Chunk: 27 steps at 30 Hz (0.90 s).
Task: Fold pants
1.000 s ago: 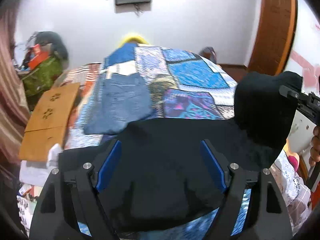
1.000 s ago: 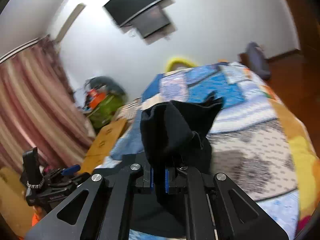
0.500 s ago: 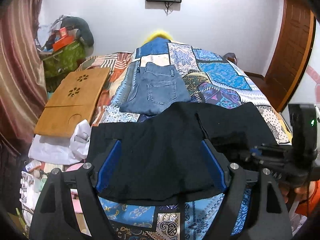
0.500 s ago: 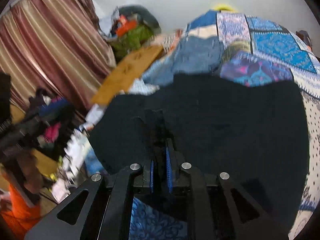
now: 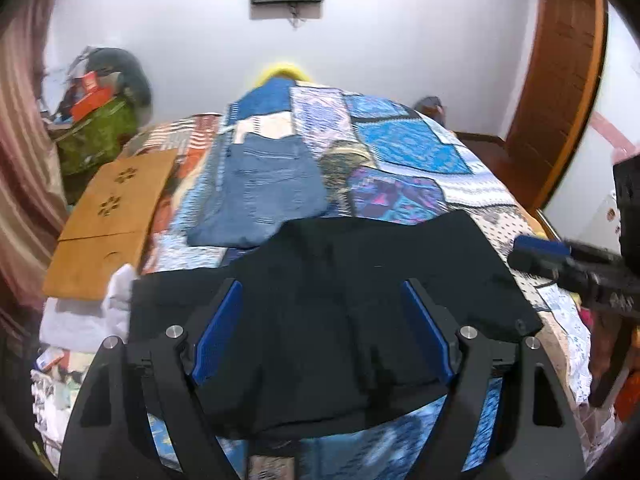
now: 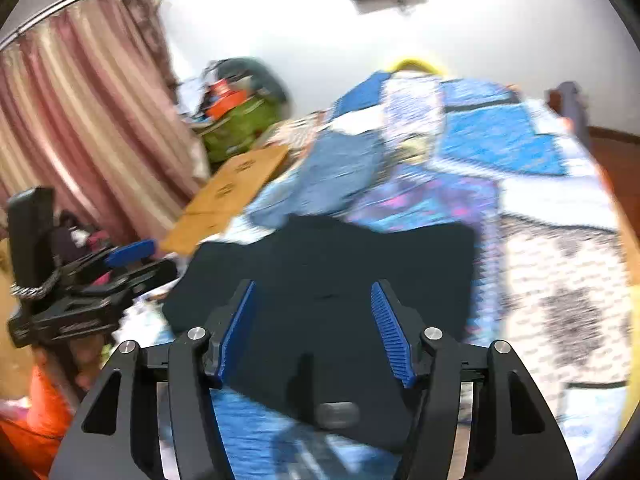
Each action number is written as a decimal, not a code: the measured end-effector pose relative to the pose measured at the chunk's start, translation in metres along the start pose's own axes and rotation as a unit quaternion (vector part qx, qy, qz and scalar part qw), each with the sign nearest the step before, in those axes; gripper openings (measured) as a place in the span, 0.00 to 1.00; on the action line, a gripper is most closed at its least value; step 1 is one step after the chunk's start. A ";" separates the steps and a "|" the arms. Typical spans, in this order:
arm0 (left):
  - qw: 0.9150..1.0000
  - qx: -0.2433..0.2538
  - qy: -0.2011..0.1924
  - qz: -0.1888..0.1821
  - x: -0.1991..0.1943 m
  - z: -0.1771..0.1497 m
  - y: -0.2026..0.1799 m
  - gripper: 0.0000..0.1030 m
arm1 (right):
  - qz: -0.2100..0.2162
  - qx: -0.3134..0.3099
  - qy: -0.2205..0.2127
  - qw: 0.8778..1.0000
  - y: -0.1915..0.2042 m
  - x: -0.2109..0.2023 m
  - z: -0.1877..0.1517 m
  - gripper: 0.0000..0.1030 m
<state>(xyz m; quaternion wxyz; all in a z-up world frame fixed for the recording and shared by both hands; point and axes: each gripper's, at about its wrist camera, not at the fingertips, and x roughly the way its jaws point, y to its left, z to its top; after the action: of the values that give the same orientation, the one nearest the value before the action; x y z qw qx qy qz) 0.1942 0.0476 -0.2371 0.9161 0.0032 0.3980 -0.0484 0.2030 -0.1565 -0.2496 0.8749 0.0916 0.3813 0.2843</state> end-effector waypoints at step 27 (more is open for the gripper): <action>0.990 0.074 0.115 -0.041 0.099 -0.019 -0.086 0.38 | -0.063 0.003 0.035 0.997 -0.090 0.035 -0.033 0.03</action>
<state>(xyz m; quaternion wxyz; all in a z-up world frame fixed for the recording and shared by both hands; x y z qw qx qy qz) 0.2401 -0.0461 -0.3192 0.8588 0.0606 0.4958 -0.1142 0.2367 -0.2129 -0.3277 0.8767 0.0596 0.4178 0.2308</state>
